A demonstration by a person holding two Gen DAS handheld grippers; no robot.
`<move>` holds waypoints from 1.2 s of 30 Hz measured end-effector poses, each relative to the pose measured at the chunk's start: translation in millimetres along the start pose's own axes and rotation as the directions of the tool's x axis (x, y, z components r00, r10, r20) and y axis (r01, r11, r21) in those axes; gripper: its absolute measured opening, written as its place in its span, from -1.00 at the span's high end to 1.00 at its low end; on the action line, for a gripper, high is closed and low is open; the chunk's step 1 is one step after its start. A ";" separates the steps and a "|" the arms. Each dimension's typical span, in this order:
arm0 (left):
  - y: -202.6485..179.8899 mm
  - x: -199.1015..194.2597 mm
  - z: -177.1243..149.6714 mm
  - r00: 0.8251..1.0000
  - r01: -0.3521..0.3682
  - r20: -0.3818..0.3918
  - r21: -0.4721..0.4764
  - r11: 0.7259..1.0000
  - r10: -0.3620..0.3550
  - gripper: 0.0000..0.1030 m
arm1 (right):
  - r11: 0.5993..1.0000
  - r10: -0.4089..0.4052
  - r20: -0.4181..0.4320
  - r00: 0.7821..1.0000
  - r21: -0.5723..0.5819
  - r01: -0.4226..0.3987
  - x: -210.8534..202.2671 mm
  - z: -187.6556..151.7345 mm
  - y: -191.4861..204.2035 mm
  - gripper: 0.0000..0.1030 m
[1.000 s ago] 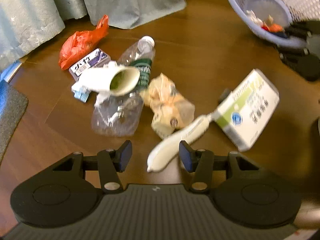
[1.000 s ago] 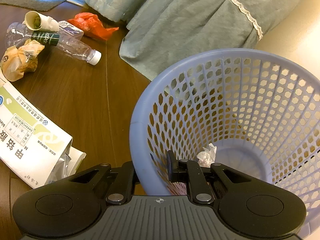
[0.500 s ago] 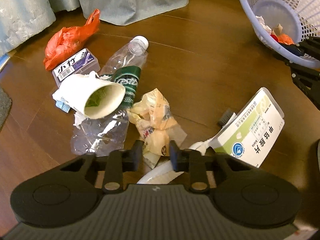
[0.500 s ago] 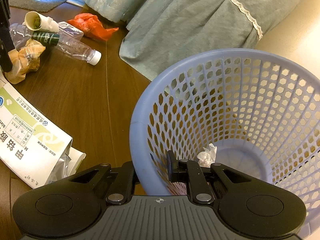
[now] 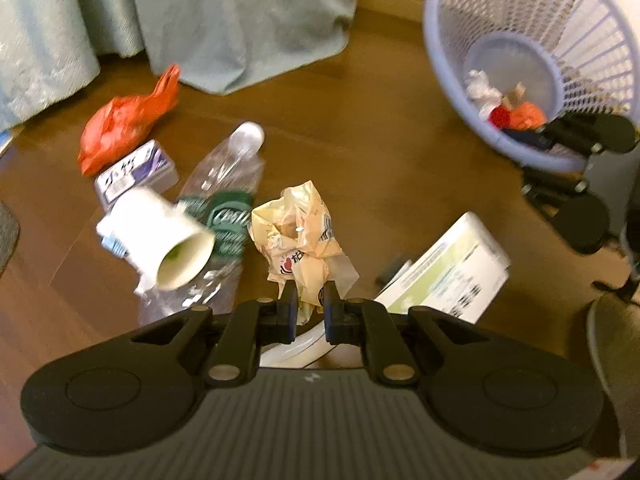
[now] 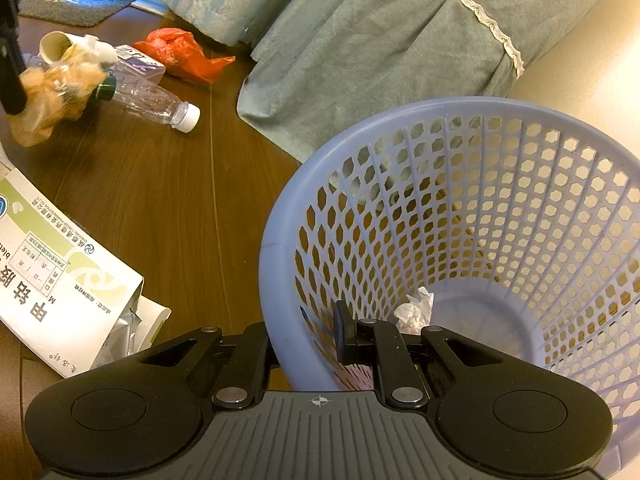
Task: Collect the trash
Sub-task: 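Carry the beige paper over the wastebasket and open the left tool, then lower the left tool onto the white medicine box and grasp it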
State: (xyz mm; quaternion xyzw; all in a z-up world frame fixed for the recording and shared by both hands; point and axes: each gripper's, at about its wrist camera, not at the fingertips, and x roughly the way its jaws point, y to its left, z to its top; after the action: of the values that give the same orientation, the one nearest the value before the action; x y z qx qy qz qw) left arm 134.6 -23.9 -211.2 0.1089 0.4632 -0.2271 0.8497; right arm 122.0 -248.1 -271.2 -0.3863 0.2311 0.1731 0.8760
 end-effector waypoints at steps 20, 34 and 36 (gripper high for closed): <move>-111.8 -17.3 137.6 0.941 0.228 0.222 0.139 0.964 -0.255 0.34 | 0.999 0.005 0.013 1.000 0.032 -0.006 -1.7 0.1 -6.1 0.80; -44.8 -20.4 83.0 0.979 0.092 0.178 0.050 0.995 -0.099 0.09 | 0.999 0.005 0.013 1.000 0.039 -0.005 1.4 2.2 -7.9 0.80; -30.2 -21.9 68.1 0.985 0.066 0.156 0.039 0.997 -0.072 0.05 | 0.999 0.005 0.011 1.000 0.037 -0.005 1.8 2.2 -7.8 0.80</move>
State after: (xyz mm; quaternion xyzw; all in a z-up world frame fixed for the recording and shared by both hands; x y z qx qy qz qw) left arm 159.9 -71.0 -154.9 0.0888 0.3944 -0.2720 0.8732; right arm 127.9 -251.3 -266.3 -0.3686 0.2306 0.1730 0.8838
